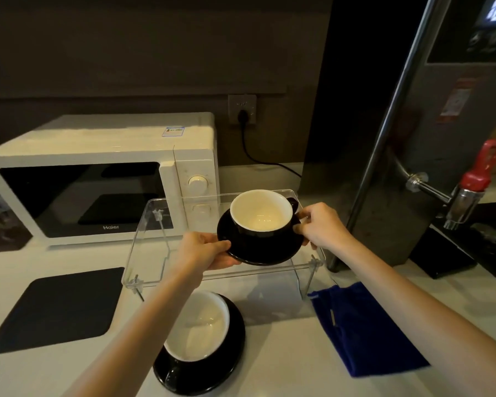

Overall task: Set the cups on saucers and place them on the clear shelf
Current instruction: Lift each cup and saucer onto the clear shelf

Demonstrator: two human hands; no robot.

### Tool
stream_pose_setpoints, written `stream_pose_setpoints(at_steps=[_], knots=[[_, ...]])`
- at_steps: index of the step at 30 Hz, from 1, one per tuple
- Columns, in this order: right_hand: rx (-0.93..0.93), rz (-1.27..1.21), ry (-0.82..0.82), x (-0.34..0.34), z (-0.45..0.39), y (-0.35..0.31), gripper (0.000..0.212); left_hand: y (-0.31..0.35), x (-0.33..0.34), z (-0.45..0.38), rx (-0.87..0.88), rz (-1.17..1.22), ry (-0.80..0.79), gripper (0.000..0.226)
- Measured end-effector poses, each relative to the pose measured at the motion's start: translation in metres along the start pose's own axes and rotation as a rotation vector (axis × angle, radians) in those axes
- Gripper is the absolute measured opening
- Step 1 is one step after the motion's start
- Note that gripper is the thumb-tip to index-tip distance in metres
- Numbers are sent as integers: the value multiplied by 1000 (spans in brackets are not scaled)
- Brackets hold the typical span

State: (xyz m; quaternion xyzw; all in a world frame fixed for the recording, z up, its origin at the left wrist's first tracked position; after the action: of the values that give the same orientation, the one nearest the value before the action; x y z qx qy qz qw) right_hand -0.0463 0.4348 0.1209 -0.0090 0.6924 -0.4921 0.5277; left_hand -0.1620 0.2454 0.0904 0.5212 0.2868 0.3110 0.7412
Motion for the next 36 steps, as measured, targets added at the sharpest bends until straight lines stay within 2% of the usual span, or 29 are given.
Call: stream_pose_setpoints(at_steps=[4, 7, 9, 11, 13, 15, 17, 23, 31, 36], knots=[[9, 78, 56, 2, -4, 3, 25, -2, -2, -5, 4, -15, 3, 20], [-76, 143, 126, -4, 3, -3, 23, 0, 1, -3, 44, -102, 8, 26], [-164, 186, 269, -17, 15, -5, 25, 8, -3, 3, 164, -312, 102, 42], [-187, 203, 392, -27, 24, 3, 29, 24, -8, 14, 354, -598, 246, 54], [-135, 201, 334, -19, 24, 17, 33, 34, -2, 29, 498, -727, 267, 61], [-96, 148, 230, -2, 22, 27, 32, 33, 13, 37, 546, -791, 196, 68], [-86, 98, 235, 5, 22, 32, 32, 27, 22, 39, 560, -831, 173, 73], [-79, 55, 264, 9, 25, 35, 31, 17, 23, 35, 676, -825, 223, 71], [-89, 59, 264, 11, 26, 35, 31, 16, 30, 24, 686, -912, 272, 70], [-104, 68, 261, 10, 27, 32, 27, 13, 37, 5, 649, -917, 248, 71]])
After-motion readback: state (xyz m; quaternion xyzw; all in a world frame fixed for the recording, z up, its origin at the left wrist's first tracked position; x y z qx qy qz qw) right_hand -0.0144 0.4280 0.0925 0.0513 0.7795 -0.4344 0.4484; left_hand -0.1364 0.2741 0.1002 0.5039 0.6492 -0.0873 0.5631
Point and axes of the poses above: each hand's wrist, its own z-axis away from the middle knuckle, its own x-axis out of the palm, y = z × x, the point moved 7 cm from there along -z, towards the middle knuckle
